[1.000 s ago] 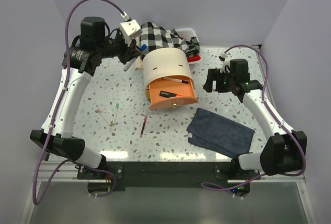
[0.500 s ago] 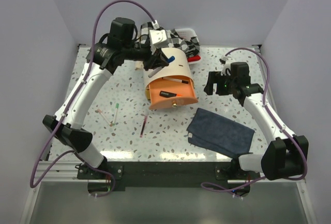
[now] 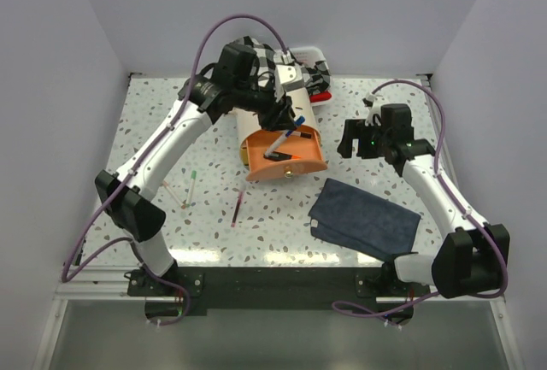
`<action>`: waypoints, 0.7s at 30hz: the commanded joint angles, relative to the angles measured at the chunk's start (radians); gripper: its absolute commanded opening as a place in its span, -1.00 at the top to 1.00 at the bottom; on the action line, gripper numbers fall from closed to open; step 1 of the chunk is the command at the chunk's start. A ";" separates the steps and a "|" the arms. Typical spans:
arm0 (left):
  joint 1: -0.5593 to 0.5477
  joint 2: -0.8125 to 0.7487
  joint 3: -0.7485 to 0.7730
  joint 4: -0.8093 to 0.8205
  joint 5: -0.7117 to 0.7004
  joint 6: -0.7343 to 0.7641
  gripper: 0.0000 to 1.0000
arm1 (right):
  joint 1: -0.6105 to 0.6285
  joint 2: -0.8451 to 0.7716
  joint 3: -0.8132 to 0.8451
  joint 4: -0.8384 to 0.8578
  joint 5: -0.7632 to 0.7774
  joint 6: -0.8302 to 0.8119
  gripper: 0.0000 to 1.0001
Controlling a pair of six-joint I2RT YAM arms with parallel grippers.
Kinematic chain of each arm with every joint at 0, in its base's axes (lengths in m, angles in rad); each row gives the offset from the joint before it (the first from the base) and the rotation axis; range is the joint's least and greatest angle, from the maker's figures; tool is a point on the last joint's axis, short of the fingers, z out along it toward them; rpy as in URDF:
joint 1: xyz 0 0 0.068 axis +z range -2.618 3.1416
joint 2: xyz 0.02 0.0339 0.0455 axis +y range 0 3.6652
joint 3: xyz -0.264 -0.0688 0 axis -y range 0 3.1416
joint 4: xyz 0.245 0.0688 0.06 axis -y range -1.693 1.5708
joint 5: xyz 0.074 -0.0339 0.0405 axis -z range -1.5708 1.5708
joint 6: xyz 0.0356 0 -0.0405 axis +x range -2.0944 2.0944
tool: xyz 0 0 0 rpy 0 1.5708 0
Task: Sort the stationery into containers
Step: Place the pen in the drawer.
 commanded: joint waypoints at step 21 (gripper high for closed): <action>0.459 -0.269 -0.382 -0.144 -0.766 -0.093 -0.32 | -0.003 0.007 0.011 0.035 -0.003 -0.006 -0.70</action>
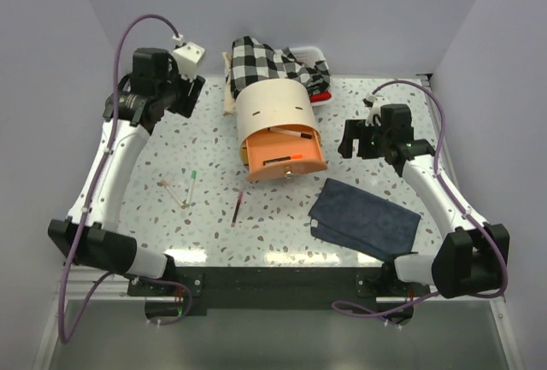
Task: Sort the stationery into containers
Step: Place the pen in the drawer, then pick up the pen from the center of the board.
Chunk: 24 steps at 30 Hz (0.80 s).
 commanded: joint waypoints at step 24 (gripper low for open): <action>0.089 0.187 -0.595 0.104 0.093 0.018 0.06 | -0.004 0.028 0.030 0.013 -0.009 -0.008 -0.70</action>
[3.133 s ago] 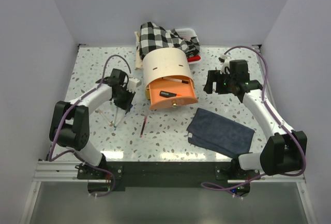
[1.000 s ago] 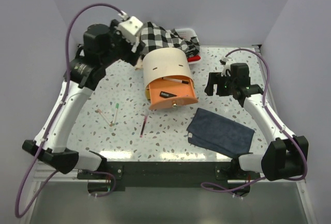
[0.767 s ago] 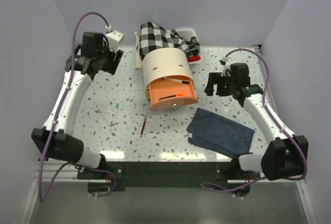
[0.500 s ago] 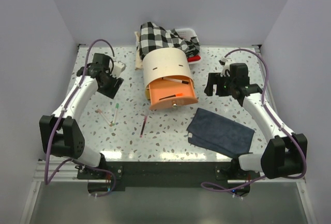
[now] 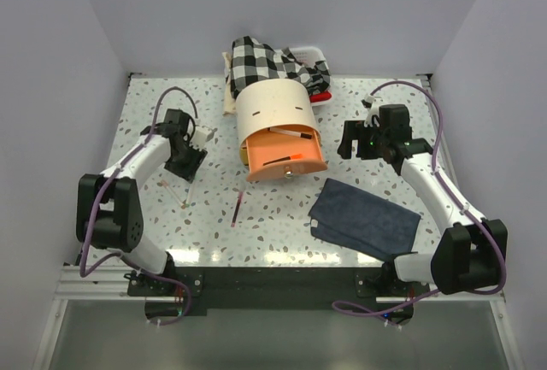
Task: Sort the stationery into containers
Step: Pick up the pen from the center of the board, then place the pen in the drawer.
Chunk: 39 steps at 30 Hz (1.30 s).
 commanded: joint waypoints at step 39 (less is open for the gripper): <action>-0.005 -0.021 0.644 -0.164 0.572 0.077 1.00 | -0.003 0.063 0.053 0.061 -0.015 -0.010 -0.70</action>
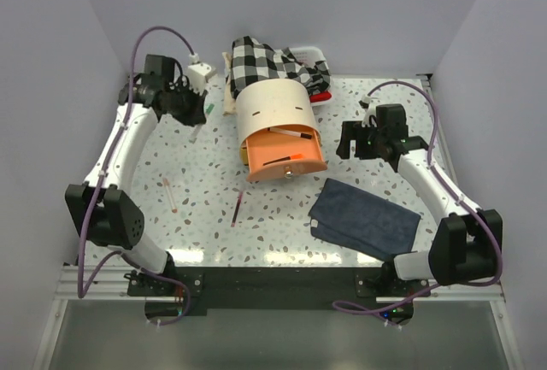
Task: Sort the stationery into containers
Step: Place the pen in the drawer.
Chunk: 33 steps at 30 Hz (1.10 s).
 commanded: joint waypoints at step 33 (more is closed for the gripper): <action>-0.423 0.051 0.318 0.008 0.353 0.131 0.10 | -0.003 -0.056 -0.012 0.039 0.005 -0.021 -0.71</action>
